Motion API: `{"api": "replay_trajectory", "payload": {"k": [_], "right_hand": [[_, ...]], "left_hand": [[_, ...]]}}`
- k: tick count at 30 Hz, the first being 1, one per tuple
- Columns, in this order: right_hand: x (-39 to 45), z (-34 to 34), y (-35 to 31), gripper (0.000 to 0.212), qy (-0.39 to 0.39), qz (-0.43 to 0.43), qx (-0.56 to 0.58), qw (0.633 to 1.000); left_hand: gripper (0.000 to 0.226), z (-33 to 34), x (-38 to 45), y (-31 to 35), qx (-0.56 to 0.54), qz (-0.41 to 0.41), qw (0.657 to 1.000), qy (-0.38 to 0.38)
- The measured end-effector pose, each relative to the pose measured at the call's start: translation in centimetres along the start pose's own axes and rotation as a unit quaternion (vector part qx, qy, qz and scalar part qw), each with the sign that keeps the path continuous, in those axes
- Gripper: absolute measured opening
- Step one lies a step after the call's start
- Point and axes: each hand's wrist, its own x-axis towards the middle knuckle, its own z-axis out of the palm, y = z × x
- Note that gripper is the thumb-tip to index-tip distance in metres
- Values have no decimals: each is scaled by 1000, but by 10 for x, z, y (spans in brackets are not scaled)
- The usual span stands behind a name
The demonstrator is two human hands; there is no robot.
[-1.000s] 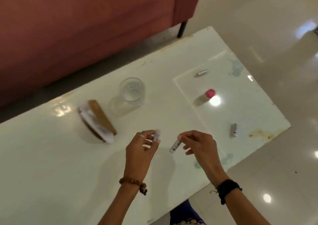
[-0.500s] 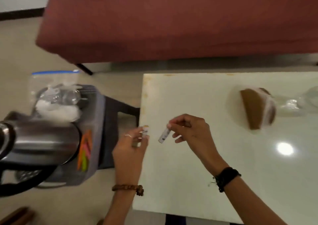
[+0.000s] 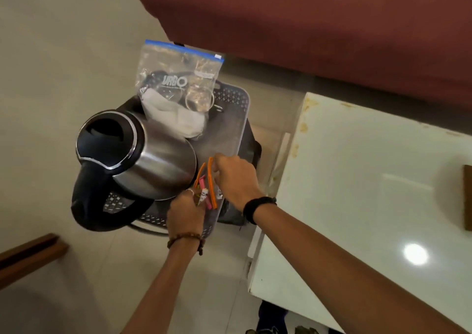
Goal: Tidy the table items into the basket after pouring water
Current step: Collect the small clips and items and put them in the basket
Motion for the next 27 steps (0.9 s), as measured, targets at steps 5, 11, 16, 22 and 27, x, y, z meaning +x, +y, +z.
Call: {"api": "replay_trajectory", "payload": {"k": [5, 11, 16, 22, 27], "right_hand": [[1, 9, -4, 15, 0, -41, -104, 994], [-7, 3, 6, 16, 19, -73, -65, 995], [-51, -22, 51, 16, 108, -45, 20, 993], [-139, -74, 169, 8, 188, 129, 60, 972], [-231, -119, 284, 6, 231, 259, 89, 934]], "left_hand": [[15, 5, 11, -2, -11, 2, 1000, -18], [19, 0, -5, 12, -19, 61, 998, 18], [17, -2, -47, 55, -56, 259, 962, 65], [14, 76, -126, 137, -82, 351, 932, -39], [15, 183, -203, 210, -51, 339, 923, -172]]}}
